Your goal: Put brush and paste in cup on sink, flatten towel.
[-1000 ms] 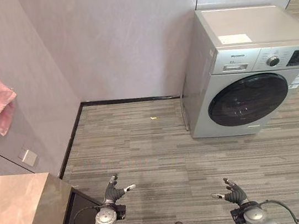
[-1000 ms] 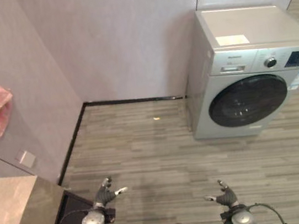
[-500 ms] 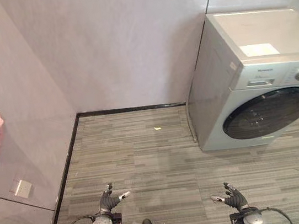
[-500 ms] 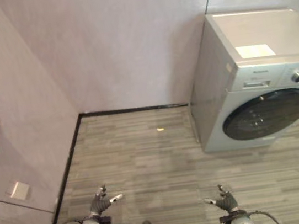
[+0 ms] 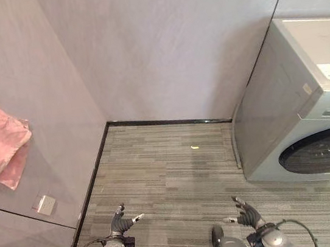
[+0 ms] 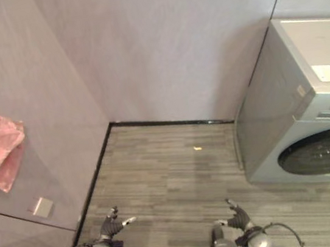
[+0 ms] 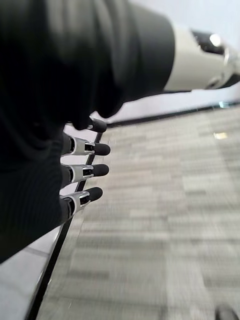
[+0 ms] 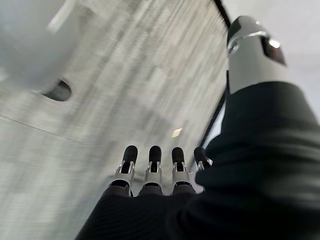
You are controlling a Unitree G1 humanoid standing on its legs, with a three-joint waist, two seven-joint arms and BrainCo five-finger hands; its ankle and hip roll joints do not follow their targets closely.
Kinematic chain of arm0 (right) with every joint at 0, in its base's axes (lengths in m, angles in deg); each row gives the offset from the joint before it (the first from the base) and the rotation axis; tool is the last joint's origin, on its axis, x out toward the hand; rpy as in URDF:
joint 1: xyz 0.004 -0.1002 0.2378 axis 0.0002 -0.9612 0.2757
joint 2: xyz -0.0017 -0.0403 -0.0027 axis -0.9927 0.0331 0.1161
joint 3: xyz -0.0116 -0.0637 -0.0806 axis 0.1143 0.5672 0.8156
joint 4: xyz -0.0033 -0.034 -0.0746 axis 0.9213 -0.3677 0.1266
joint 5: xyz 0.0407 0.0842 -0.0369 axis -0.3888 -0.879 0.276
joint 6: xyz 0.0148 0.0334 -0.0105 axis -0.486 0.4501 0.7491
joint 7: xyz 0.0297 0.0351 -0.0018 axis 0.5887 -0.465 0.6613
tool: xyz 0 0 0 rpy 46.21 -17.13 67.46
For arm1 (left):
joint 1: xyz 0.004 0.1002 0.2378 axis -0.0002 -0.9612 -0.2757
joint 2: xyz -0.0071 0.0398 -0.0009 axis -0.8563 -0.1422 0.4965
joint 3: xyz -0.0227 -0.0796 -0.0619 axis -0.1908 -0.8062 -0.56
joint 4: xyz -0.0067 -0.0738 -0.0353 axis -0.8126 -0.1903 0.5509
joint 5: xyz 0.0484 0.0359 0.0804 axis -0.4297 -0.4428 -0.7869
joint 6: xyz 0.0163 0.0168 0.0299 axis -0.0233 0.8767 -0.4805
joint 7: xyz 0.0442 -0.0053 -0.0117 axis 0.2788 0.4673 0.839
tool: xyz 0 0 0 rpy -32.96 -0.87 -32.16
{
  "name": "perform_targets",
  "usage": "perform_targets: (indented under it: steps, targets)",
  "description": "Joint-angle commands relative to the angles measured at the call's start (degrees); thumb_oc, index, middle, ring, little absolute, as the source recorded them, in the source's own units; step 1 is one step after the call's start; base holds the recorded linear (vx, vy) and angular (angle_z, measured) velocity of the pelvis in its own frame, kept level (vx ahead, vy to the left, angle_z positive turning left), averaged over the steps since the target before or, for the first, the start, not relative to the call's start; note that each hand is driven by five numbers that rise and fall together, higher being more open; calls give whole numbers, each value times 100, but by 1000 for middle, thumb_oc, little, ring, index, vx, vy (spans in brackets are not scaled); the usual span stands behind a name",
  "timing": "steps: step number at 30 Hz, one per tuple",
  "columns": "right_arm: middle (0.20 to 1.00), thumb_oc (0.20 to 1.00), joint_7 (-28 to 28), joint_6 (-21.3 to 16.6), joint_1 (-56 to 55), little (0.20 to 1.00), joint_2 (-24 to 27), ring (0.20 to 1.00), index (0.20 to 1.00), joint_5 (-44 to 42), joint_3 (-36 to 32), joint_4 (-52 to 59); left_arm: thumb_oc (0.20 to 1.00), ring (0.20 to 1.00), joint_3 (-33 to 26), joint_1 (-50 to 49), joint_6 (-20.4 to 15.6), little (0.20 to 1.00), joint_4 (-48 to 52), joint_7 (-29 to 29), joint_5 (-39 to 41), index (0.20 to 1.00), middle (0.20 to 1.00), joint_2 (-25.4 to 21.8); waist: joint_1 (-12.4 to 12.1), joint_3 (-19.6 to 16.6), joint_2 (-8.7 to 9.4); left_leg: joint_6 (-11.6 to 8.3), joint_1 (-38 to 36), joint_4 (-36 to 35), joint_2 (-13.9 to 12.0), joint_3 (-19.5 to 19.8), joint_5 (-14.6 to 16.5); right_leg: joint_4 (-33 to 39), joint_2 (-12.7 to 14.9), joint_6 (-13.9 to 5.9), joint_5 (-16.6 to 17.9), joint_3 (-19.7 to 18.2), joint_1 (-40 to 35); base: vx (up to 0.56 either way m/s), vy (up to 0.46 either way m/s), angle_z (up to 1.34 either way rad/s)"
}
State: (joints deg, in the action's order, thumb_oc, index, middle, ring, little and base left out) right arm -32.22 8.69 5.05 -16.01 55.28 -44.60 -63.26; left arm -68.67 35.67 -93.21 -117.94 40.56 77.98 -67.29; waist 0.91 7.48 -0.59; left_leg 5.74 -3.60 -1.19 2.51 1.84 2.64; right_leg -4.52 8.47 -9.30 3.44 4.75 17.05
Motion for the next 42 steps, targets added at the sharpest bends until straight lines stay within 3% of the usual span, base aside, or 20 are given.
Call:
perform_targets:
  steps: [1,5,10,11,12,13,14,15,16,17,20,23,28,31,32,33,36,37,40,42]
  targets:
    - [1000,1000,56,-155,51,1000,174,1000,1000,118,-120,294,1000,1000,-124,187,-309,1000,206,21,-199,1000,1000,-159,45,-1,173,-460,-179,353,115,-174,-50,277,80,-204,1039,-380,-97,255,-84,76]
    - [1000,1000,186,-140,30,1000,304,1000,1000,289,17,306,1000,1000,-92,229,-269,1000,131,-46,-157,1000,1000,-117,70,-110,331,-563,-408,462,69,327,95,9,-143,-172,913,-682,-254,303,-153,109]
    - [1000,1000,293,-172,-82,1000,679,1000,1000,433,25,620,1000,1000,-49,208,-298,1000,436,-225,-44,1000,1000,-314,56,-163,370,-880,-138,1239,-224,655,-222,-164,-348,153,447,-194,-561,266,-233,94]
    - [1000,1000,288,-202,-114,1000,892,1000,1000,413,-29,757,1000,1000,2,391,-299,1000,658,-216,48,1000,1000,-423,39,70,543,-1026,800,2638,-371,111,-596,-90,-214,350,312,265,-861,184,-311,112]
    - [1000,1000,288,-192,-131,1000,913,1000,1000,436,-20,757,1000,1000,22,411,-297,1000,697,-237,55,1000,1000,-444,22,116,566,-1016,921,2659,-432,-50,-595,-66,-224,381,256,335,-921,162,-324,144]
    - [1000,1000,268,-182,-203,1000,1000,1000,1000,486,-44,772,1000,1000,63,466,-289,1000,765,-225,70,1000,1000,-453,17,180,558,-979,1144,2480,-612,-555,-566,-19,-161,397,160,595,-1059,88,-119,120]
    - [1000,1000,241,-169,-241,1000,981,1000,1000,494,-85,766,1000,1000,71,477,-289,1000,803,-259,118,1000,1000,-443,24,191,583,-943,1282,2274,-634,-751,-520,5,-151,386,110,666,-1079,164,-110,113]
    - [1000,1000,179,-158,-332,1000,971,1000,1000,525,-137,709,1000,1000,120,515,-297,1000,697,-253,75,1000,1000,-400,47,176,560,-832,1569,1602,-680,-1309,-333,55,-90,333,-23,941,-1188,119,-41,81]
    - [1000,1000,179,-159,-330,1000,969,1000,1000,525,-137,707,1000,1000,120,517,-298,1000,695,-252,75,1000,1000,-401,58,156,569,-826,1585,1573,-664,-1306,-362,61,-78,332,-13,947,-1165,321,34,135]
    - [1000,1000,133,-159,-395,1000,956,1000,1000,566,-186,644,1000,1000,138,485,-274,1000,599,-247,-8,1000,1000,-379,89,135,470,-987,1883,976,-872,-1846,-705,76,-146,264,-186,1084,-1384,171,55,135]
    - [1000,1000,148,-163,-380,1000,940,1000,1000,544,-203,604,1000,1000,100,404,-275,1000,549,-244,-40,1000,1000,-362,-15,130,471,-1046,1953,461,-991,-1817,-1264,88,-110,247,-169,1169,-1506,271,111,71]
    - [1000,1000,223,-97,-318,1000,821,1000,1000,577,-130,568,1000,1000,2,259,-250,1000,521,-272,-7,1000,1000,-402,-76,67,496,-935,1761,601,-858,-1620,-1019,-96,25,201,-286,1102,-1622,288,140,-9]
    - [1000,1000,324,-76,-305,1000,566,1000,1000,465,-141,436,1000,1000,-160,37,-252,1000,524,-307,53,1000,1000,-457,-220,-65,615,-685,1619,754,-565,-1718,-666,-354,317,78,-106,859,-1822,240,177,-16]
    - [1000,1000,383,-79,-218,1000,435,1000,1000,345,-74,291,1000,1000,-132,14,-239,1000,578,-323,29,1000,1000,-501,-266,-64,649,-534,1467,698,-378,-1741,-531,-804,489,-19,294,765,-1673,185,223,-7]
    - [1000,1000,450,-80,-227,1000,384,1000,1000,283,-44,277,1000,1000,-134,-26,-231,1000,653,-345,35,1000,1000,-550,-269,-56,623,-426,1267,505,-280,-1661,-513,-1276,539,-36,624,669,-1516,99,123,6]
    - [1000,1000,450,-81,-227,1000,384,1000,1000,283,-44,277,1000,1000,-135,-27,-231,1000,654,-345,36,1000,1000,-551,-273,-56,625,-424,1262,497,-277,-1666,-516,-1281,542,-38,622,663,-1513,150,171,12]
    - [1000,1000,545,-83,-229,1000,351,1000,1000,170,20,189,1000,1000,-108,-82,-222,1000,716,-380,27,1000,1000,-611,-239,0,521,-312,1007,184,-218,-1421,-570,-2022,304,-48,968,308,-1168,181,111,27]
    - [1000,1000,556,-81,-211,1000,296,1000,1000,122,45,116,1000,1000,-98,-26,-233,1000,542,-390,18,1000,1000,-592,-113,19,434,-355,708,-94,-264,-1267,-674,-1948,-203,104,554,4,-627,266,78,44]
    - [1000,1000,526,-89,-210,1000,289,1000,1000,145,39,87,1000,1000,-96,4,-224,1000,415,-367,-9,1000,1000,-576,-141,26,443,-425,580,-208,-320,-1309,-630,-1462,72,92,481,407,-574,241,-64,38]
    - [1000,1000,515,-76,-213,1000,306,1000,1000,136,27,100,1000,1000,-94,16,-235,1000,341,-360,-7,1000,1000,-543,-53,47,463,-504,463,-207,-322,-1126,-551,-861,90,40,511,295,-489,323,-189,38]
